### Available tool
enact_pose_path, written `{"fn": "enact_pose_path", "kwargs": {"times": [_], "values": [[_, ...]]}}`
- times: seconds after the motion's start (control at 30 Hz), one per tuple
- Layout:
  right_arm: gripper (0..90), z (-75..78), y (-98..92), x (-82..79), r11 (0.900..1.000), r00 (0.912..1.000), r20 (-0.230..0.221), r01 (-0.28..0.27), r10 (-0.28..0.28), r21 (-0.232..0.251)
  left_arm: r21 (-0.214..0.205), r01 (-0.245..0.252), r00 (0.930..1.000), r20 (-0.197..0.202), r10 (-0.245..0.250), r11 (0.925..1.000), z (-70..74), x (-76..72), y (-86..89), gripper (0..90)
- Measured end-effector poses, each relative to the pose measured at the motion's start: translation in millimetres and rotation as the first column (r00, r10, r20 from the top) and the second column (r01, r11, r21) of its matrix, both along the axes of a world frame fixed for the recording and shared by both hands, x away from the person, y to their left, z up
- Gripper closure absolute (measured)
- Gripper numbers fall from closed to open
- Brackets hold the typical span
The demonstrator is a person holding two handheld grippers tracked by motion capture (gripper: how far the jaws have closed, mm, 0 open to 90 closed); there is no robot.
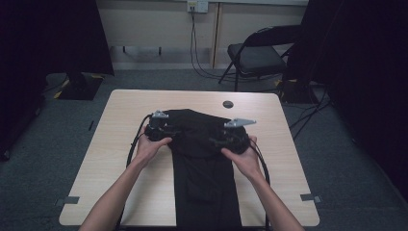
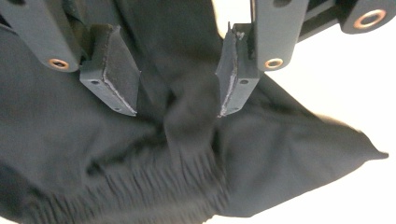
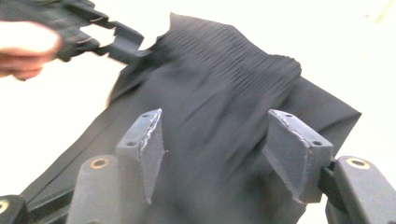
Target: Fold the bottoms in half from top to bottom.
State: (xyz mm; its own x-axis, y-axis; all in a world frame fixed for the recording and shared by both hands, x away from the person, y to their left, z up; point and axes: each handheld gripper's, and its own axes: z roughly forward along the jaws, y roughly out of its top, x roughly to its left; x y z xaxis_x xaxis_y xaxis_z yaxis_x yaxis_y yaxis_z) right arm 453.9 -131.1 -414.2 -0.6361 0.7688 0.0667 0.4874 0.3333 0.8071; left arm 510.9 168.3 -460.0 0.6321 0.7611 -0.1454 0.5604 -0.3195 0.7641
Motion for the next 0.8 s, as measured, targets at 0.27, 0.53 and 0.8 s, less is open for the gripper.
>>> {"fn": "enact_pose_path", "kwargs": {"times": [0.27,0.53,0.8], "values": [[29.8,-27.6,-3.1,55.1,0.9960,0.9904,-0.106,0.086,-0.088,-0.024,0.001,0.022,0.9996,-0.018,-0.022,0.9998,-10.4,11.4,-9.4,46.6],[49.7,-51.0,2.2,58.5,0.9928,0.9823,-0.146,0.112,-0.117,-0.044,0.051,-0.012,0.9993,-0.034,0.014,0.9986,-20.0,15.3,-16.2,68.2],[79.5,-15.2,2.4,54.1,0.9914,0.9890,-0.081,0.127,-0.124,0.032,-0.098,-0.018,0.9979,0.061,0.024,0.9951,17.2,6.5,-11.9,86.1]]}}
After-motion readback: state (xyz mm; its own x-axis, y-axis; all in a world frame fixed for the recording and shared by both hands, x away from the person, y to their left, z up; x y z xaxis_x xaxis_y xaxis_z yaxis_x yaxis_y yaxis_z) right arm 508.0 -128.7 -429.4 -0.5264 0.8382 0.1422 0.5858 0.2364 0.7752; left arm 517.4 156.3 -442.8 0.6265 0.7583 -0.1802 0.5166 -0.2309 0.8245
